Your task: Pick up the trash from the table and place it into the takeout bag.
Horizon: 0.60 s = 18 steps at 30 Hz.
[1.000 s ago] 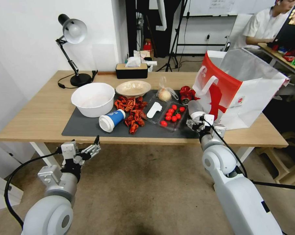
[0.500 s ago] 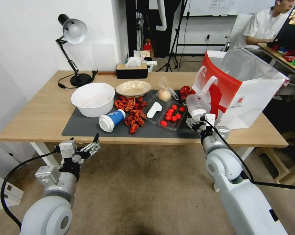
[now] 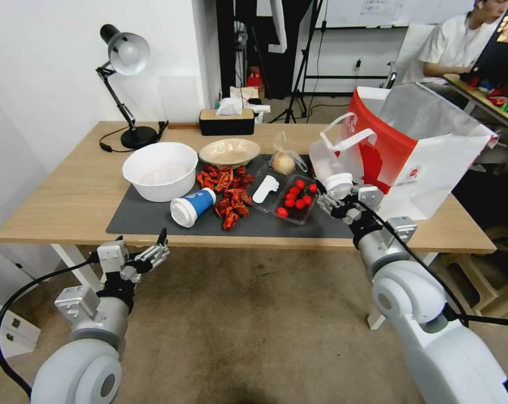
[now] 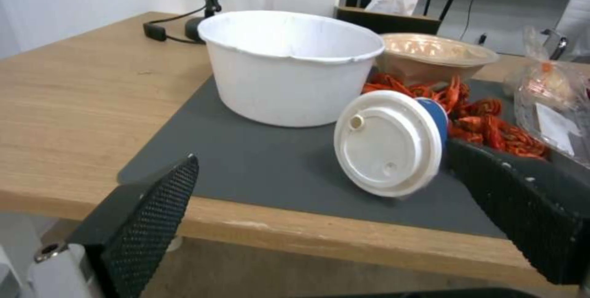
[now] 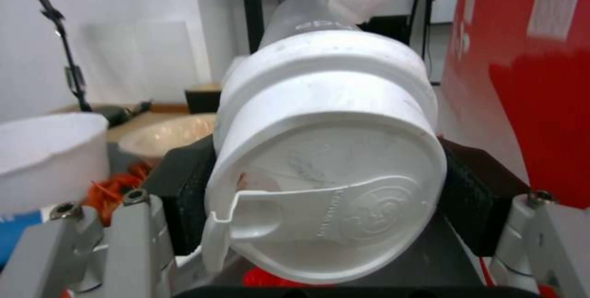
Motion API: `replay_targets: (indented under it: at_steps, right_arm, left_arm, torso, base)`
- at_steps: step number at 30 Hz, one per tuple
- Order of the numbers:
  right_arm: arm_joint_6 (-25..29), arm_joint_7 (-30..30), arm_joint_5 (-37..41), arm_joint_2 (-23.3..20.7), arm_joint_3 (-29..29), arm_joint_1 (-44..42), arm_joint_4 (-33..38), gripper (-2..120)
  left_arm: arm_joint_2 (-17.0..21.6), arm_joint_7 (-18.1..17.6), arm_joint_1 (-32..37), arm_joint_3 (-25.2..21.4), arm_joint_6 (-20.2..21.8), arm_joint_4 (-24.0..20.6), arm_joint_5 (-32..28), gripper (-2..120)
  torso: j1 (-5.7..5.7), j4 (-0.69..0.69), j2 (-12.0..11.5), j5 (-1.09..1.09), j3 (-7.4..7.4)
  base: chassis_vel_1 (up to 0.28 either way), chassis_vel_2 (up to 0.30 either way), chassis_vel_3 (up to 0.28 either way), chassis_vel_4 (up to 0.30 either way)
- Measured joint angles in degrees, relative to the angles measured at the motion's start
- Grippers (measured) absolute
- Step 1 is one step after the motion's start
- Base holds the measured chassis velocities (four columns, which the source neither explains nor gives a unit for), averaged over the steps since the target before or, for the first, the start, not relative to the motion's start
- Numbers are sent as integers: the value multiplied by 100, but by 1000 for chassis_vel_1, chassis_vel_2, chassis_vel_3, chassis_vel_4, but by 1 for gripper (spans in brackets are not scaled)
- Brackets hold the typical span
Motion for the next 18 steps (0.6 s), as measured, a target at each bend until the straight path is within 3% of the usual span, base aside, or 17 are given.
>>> replay_targets:
  at_steps: [5, 18]
  right_arm:
    - [-150, -14, 570, -266, 109, 178, 167, 71]
    - [-350, 25, 794, -371, 25, 75, 462, 71]
  left_arm:
    - [-6, -1, 33, -38, 0, -56, 3, 100]
    - [-72, -11, 120, -88, 0, -159, 31, 100]
  torso:
    - [0, 0, 0, 0, 0]
    - [0, 0, 0, 1, 0]
  base:
    - [0, 0, 0, 0]
    - [0, 0, 0, 0]
